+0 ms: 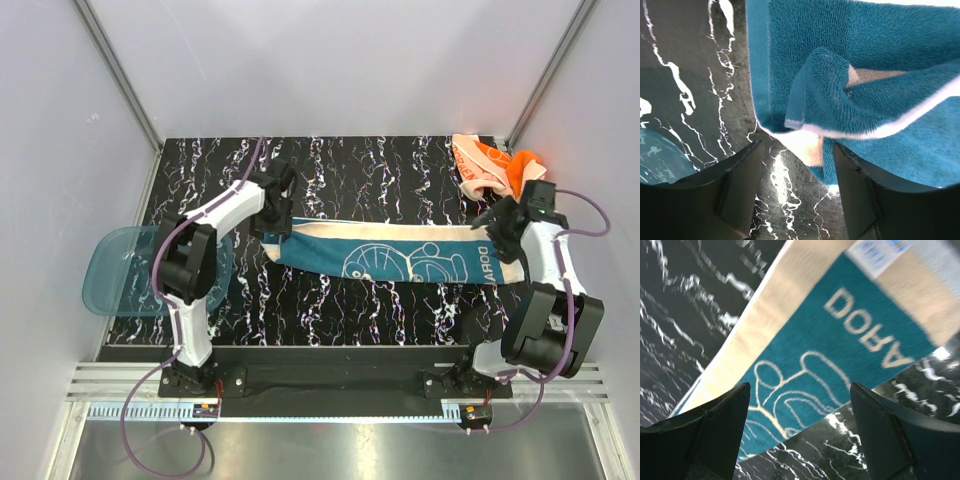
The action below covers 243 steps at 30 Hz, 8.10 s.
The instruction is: Roll the towels
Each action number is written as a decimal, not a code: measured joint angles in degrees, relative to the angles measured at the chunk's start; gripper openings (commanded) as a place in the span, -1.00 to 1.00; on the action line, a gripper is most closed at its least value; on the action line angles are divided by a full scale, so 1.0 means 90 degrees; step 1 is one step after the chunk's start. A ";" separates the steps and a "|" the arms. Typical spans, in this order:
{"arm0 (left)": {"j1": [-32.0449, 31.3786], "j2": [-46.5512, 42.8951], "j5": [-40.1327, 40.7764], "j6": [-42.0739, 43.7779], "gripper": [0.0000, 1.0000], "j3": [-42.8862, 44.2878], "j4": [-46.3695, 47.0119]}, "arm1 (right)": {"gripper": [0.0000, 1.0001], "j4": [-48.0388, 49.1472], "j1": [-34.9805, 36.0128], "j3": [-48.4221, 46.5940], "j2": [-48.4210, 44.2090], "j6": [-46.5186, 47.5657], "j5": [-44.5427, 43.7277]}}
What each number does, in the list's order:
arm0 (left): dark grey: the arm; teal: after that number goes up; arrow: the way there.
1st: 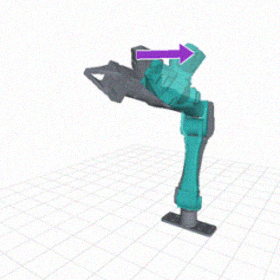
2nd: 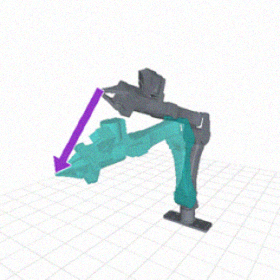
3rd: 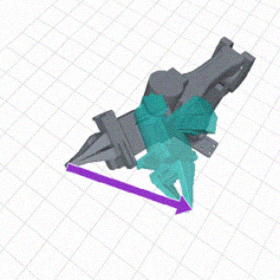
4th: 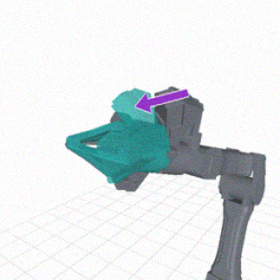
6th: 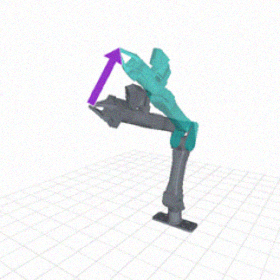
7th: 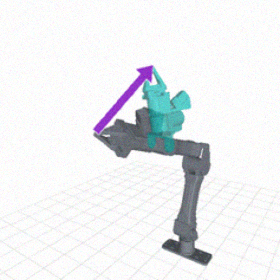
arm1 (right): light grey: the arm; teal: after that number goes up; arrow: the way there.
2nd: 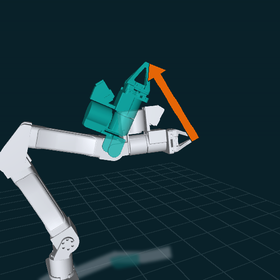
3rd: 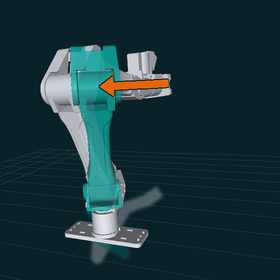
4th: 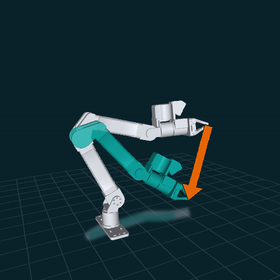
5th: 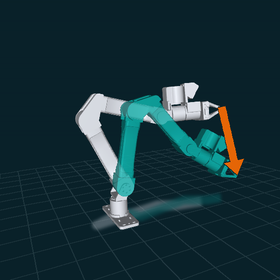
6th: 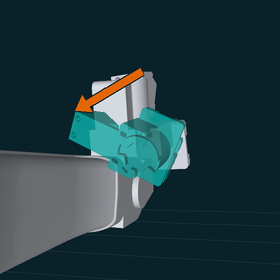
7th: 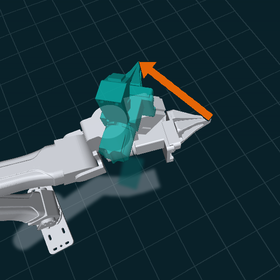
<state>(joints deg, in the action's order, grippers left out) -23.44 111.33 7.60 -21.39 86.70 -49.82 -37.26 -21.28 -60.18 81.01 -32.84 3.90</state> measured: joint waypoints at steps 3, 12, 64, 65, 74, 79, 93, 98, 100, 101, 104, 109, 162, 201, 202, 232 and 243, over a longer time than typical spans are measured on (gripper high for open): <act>-0.0073 0.0228 0.0170 0.0022 0.13 0.0104 -0.0029 | 0.72 0.0032 0.0544 0.0056 -0.0007 -0.0126 0.0032; -0.0087 0.0729 0.0665 0.0148 -0.12 0.0697 -0.0194 | 0.68 0.0376 0.1086 0.0376 0.0129 -0.0284 0.0151; -0.2283 -0.1557 0.1226 -0.1287 -0.92 0.0685 -0.3128 | 0.58 0.1360 0.1192 0.0974 0.1307 0.0226 0.0692; -0.2108 -0.1331 0.1222 -0.1188 -0.92 0.0799 -0.3111 | 0.58 0.1360 0.1192 0.0967 0.1314 0.0228 0.0697; -0.0313 0.0401 0.1236 -0.0289 -0.99 0.1625 -0.2994 | 0.59 0.1321 0.1192 0.0925 0.1338 0.0231 0.0697; 0.0049 0.1161 0.1234 0.0117 -0.97 0.2244 -0.2994 | 0.60 0.1311 0.1195 0.0789 0.1469 0.0228 0.0741; 0.0559 0.2535 0.1246 0.0583 0.61 0.3691 -0.2667 | 0.76 0.1056 0.1217 0.0678 0.1321 0.0226 0.0393; 0.0588 0.2193 0.1226 0.0534 0.98 0.3116 -0.2336 | 0.89 0.0695 0.0933 0.0707 0.0355 0.0219 -0.0248; 0.0525 0.1819 0.1212 0.0539 0.97 0.2708 -0.2278 | 0.89 0.0648 0.0330 0.0733 -0.0044 0.0216 -0.0257; 0.0478 0.1574 0.1205 0.0544 0.98 0.2465 -0.2198 | 0.89 0.0641 -0.0075 0.0738 -0.0185 0.0216 -0.0282; 0.0223 0.0590 0.1192 0.0544 0.98 0.1625 -0.1889 | 0.89 0.0559 -0.1078 0.0748 -0.0381 0.0192 -0.0406; -0.0449 -0.1013 0.1044 0.0544 0.98 0.0095 -0.1132 | 0.77 0.0481 -0.1904 0.0899 -0.0347 0.0100 -0.0306; -0.0816 -0.2506 0.0663 0.0505 0.98 -0.1659 -0.0100 | -1.00 0.0661 0.0012 -0.0357 0.0070 -0.0503 0.0199; -0.0051 -0.5484 0.0444 0.0080 0.98 -0.2827 0.1222 | -1.00 0.2416 0.6785 -0.4007 0.3546 -0.1928 -0.0743; -0.0046 -0.5486 0.0454 0.0068 0.98 -0.2827 0.1222 | -1.00 0.2465 0.6851 -0.4031 0.3611 -0.1928 -0.0784; 0.0267 -0.5484 0.0539 0.0012 0.98 -0.2827 0.1219 | -0.68 0.3638 0.8272 -0.3300 0.5037 -0.1814 -0.0804; 0.0267 -0.5367 0.0709 0.0015 0.98 -0.2827 0.1214 | 0.61 0.3636 0.8383 -0.3300 0.4942 -0.1426 -0.0702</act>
<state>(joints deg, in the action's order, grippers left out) -21.04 63.02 13.98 -21.26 61.25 -38.89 -4.54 54.17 -89.89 125.49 -45.67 -2.42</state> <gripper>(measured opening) 0.984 0.778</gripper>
